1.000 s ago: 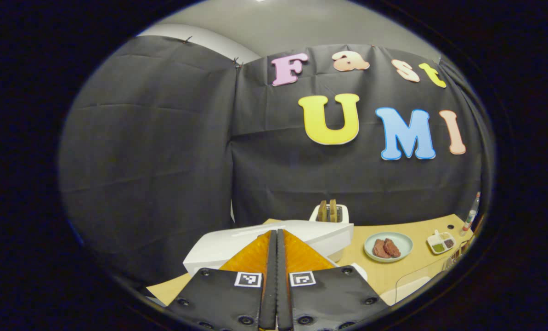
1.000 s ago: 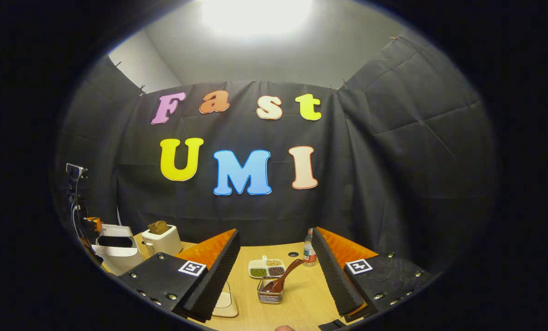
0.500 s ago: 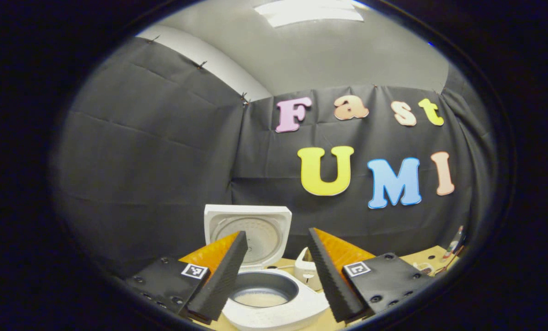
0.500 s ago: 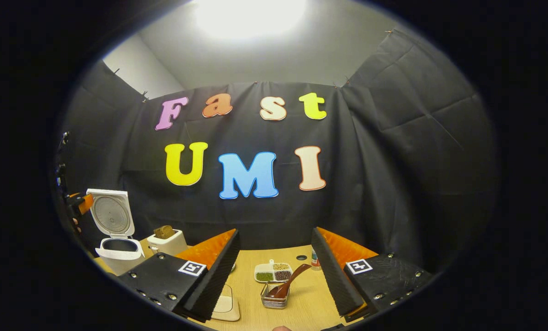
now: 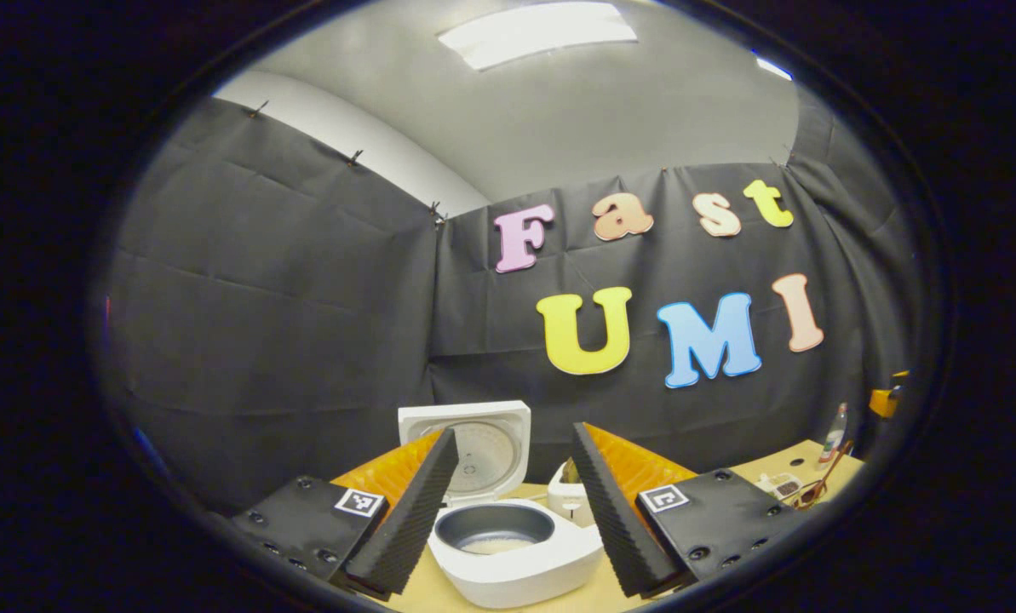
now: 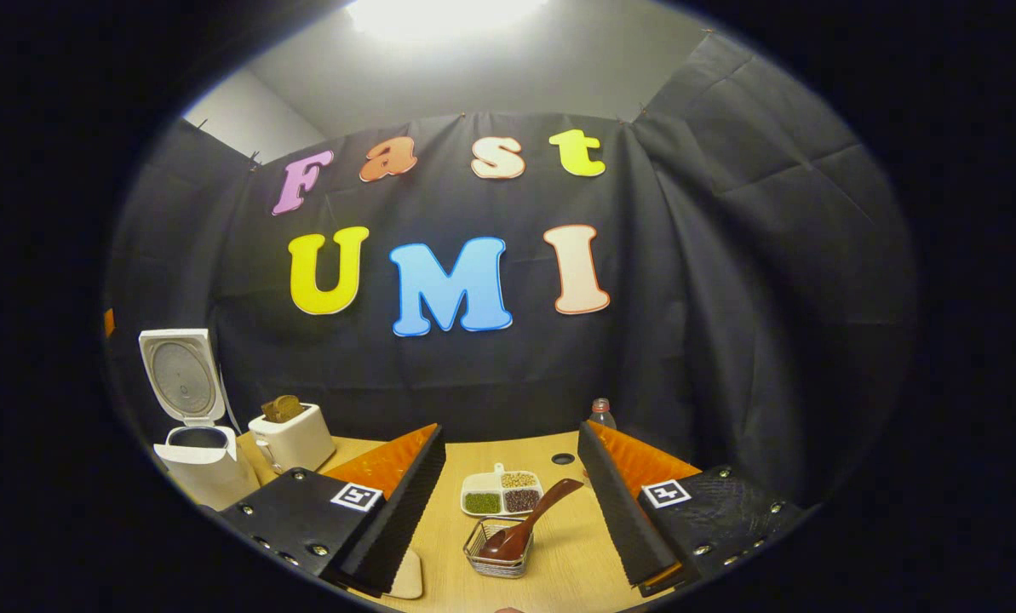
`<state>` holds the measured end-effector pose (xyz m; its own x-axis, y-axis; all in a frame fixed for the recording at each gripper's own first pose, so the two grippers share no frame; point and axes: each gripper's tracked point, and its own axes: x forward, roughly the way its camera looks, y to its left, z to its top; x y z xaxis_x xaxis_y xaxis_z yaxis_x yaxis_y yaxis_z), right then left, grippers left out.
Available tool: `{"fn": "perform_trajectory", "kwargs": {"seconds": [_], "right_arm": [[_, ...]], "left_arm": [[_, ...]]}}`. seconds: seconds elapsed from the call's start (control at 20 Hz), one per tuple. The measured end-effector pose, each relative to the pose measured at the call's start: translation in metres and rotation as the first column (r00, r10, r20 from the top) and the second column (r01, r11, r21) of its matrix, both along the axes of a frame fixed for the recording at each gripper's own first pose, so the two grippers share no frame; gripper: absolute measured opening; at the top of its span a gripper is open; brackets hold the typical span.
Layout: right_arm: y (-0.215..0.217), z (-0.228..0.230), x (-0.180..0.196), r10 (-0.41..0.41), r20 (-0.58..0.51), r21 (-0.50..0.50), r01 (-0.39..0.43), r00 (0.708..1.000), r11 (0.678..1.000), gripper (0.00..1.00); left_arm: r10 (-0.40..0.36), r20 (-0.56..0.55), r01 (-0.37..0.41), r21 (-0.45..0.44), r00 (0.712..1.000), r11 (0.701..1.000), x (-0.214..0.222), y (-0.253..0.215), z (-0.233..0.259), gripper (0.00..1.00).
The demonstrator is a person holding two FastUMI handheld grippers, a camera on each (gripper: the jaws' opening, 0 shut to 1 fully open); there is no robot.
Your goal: Close the left gripper, press the button to open the rice cooker; take a wooden spoon from the chopstick holder with the right hand, scoop a spoonful of rice and pour it into the rice cooker, then put the wooden spoon back into the chopstick holder.
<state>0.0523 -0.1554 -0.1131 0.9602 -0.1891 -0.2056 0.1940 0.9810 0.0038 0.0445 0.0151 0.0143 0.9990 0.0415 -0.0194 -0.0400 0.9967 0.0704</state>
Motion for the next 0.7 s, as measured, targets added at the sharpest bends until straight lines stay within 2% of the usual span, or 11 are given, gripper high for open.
{"fn": "perform_trajectory", "kwargs": {"seconds": [0.15,0.2,0.3,0.4,0.7], "right_arm": [[-0.019,-0.036,0.019,-0.018,-0.073,0.022,0.019,0.997,1.000,0.95],[-0.025,-0.047,0.025,-0.023,-0.097,0.027,0.026,0.995,0.999,0.95],[-0.035,-0.068,0.033,-0.036,-0.141,0.040,0.042,0.989,0.998,0.95],[-0.043,-0.088,0.040,-0.041,-0.184,0.061,0.053,0.982,0.997,0.95],[-0.048,-0.149,0.054,-0.021,-0.336,0.138,0.071,0.942,0.988,0.96]], "left_arm": [[0.026,-0.006,-0.026,0.030,1.000,0.999,-0.016,0.002,0.004,0.93],[0.035,-0.012,-0.035,0.035,0.999,0.999,-0.022,0.003,0.004,0.96],[0.051,-0.025,-0.050,0.033,0.998,0.998,-0.030,0.004,0.002,0.93],[0.070,-0.030,-0.069,0.037,0.997,0.997,-0.037,0.005,0.002,0.97],[0.109,-0.059,-0.106,0.052,0.992,0.993,-0.050,0.010,-0.007,0.96]]}}
